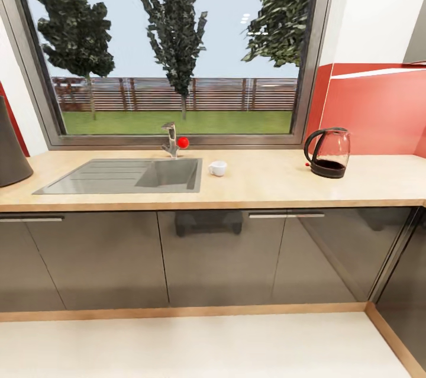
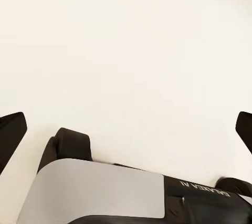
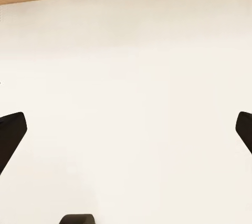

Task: Set up a coffee station on the kitchen countertop: keep the coffee maker on the countertop, move the bottle of coffee from the kitchen shelf to the counter next to the coffee maker, place a paper coffee filter on top of the coffee maker, put the saucer next to the coffee maker with the coffee cup on the saucer, and place the electric kettle next to the coffee maker.

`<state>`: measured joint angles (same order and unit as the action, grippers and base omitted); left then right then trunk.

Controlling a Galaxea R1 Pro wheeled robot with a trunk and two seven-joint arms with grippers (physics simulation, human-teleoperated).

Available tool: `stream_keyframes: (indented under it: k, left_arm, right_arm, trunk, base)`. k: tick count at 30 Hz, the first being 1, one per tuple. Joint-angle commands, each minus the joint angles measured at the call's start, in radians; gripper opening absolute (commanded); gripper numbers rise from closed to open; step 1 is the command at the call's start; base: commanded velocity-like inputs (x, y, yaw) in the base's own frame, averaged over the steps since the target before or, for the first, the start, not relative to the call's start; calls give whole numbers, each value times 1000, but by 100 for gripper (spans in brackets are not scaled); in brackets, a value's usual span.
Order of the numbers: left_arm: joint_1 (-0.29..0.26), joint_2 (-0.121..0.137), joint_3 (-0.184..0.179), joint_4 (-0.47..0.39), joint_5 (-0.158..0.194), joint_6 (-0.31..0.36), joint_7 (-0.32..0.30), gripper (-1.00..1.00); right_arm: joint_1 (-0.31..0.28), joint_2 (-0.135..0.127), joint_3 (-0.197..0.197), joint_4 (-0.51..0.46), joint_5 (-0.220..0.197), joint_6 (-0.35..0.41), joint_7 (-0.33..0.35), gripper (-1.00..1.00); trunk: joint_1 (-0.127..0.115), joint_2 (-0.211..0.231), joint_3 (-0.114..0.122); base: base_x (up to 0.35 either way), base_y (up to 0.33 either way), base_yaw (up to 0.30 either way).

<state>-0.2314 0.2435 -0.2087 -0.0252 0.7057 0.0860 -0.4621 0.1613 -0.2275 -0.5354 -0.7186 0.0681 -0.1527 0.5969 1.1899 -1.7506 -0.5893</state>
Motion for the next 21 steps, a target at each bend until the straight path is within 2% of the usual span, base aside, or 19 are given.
stream_keyframes:
  k: [1, 5, 6, 8, 10, 11, 14, 15, 18, 21]
  left_arm:
    - [0, 1, -6, -1, 11, 8, -3, 100]
    - [0, 2, -5, -1, 11, 8, -3, 100]
    - [0, 2, -5, -1, 11, 3, -3, 100]
    - [0, 2, -5, -1, 11, -14, -3, 100]
    - [0, 2, -5, -1, 11, -34, -3, 100]
    - [0, 2, -5, -1, 11, -45, -3, 100]
    - [0, 1, -5, -1, 11, -51, -3, 100]
    - [0, 1, -6, -1, 11, -54, -3, 100]
    - [0, 1, -6, -1, 11, -56, -3, 100]
    - [0, 1, -6, -1, 11, -57, -3, 100]
  right_arm:
    - [0, 0, -3, 0, 7, -5, 4, 100]
    - [0, 0, -3, -6, 2, -8, 4, 100]
    - [-2, 4, -2, -160, -5, -5, 13, 100]
    - [-2, 12, -2, -240, -6, 4, 37, 100]
    - [-2, 34, -1, -334, -6, 35, 73, 100]
    - [-2, 54, -1, -444, -6, 106, 107, 100]
    - [-2, 72, 0, -553, -8, 199, 136, 100]
    - [-3, 81, 3, -618, -9, 257, 154, 100]
    - [-10, 92, 20, -697, -17, 331, 172, 100]
    - [-39, 98, 45, -755, -50, 397, 183, 100]
  trunk:
    - [0, 0, -1]
    - [0, 0, -1]
    - [0, 0, -1]
    - [0, 0, -1]
    - [0, 0, -1]
    - [0, 0, -1]
    - [0, 0, -1]
    - [0, 0, -1]
    - [0, 0, -1]
    - [0, 0, -1]
  base:
    - [0, 0, 0]
    - [0, 0, 0]
    - [0, 0, 0]
    - [0, 0, 0]
    - [0, 0, 0]
    - [0, 0, 0]
    - [0, 0, 0]
    - [0, 0, 0]
    - [0, 0, 0]
    - [0, 0, 0]
